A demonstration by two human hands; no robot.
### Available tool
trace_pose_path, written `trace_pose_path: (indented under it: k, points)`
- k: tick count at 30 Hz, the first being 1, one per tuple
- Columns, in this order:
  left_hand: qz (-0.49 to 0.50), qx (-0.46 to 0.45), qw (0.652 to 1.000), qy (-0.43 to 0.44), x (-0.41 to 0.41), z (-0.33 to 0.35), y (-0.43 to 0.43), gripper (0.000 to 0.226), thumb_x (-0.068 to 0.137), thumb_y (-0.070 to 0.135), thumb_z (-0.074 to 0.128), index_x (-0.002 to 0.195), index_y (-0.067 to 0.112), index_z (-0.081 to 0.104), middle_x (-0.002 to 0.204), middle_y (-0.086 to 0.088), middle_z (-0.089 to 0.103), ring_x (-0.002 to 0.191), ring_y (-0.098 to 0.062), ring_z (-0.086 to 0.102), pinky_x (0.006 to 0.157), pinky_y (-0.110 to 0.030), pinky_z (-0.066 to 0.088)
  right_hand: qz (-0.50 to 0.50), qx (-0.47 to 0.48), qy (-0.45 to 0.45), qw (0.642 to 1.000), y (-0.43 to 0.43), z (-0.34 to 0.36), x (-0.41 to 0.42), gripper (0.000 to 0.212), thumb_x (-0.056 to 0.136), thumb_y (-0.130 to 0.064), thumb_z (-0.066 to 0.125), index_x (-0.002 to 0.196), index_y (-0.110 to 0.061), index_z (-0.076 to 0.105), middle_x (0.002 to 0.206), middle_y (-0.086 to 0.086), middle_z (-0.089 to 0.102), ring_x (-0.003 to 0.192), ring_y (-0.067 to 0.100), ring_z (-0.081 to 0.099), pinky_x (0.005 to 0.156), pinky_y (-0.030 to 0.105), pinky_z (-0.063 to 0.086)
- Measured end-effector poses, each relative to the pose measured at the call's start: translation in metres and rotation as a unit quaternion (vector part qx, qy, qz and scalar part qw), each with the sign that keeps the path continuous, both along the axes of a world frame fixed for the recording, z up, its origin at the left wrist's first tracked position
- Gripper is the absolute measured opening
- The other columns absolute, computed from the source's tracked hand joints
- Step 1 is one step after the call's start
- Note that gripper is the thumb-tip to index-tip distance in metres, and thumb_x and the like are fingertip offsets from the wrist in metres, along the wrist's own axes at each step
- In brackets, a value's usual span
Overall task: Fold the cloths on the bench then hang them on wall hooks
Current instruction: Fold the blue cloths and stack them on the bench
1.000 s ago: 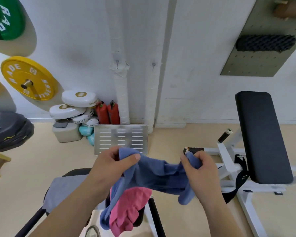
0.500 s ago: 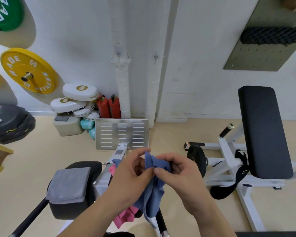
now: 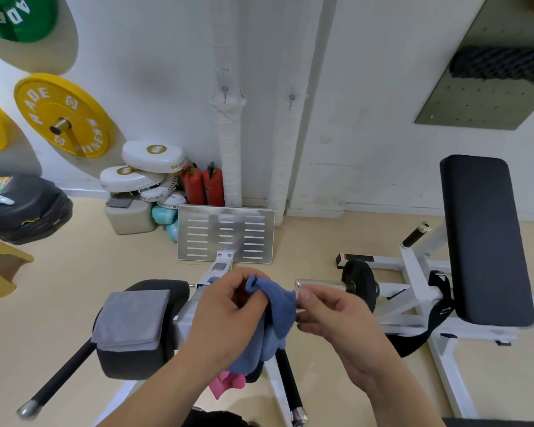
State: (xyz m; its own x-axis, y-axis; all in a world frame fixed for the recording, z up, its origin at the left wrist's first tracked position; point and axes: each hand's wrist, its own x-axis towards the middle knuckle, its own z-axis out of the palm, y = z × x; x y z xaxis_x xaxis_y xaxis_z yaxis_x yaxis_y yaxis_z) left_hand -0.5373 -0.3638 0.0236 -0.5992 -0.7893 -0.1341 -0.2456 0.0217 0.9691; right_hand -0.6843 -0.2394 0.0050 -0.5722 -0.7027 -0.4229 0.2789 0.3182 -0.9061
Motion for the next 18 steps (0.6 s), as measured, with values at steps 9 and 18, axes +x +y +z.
trace_pose_path:
  k: [9,18]
  points:
    - [-0.029,-0.006,0.999,-0.026,0.000,0.000,0.001,0.027,0.093,0.004,0.067,0.100,0.029,0.073,0.084,0.007,0.076,0.080,-0.005,0.071,0.077,-0.013,0.054,-0.099,-0.090,-0.048,0.990,-0.010,0.001,0.015,0.015,0.094,-0.018,0.068,0.090,-0.006,0.076,0.095,0.017,0.078,0.090,0.026,0.071,0.083,0.039,0.058]
    - [0.033,0.149,0.988,0.009,0.009,0.002,-0.023,0.015,0.098,0.020,0.067,0.092,0.012,0.078,0.090,-0.012,0.079,0.088,-0.028,0.076,0.084,-0.041,0.063,-0.142,-0.050,0.140,0.979,0.001,0.028,-0.007,0.025,0.096,-0.026,0.070,0.081,-0.006,0.073,0.075,0.017,0.068,0.073,0.022,0.060,0.070,0.042,0.052]
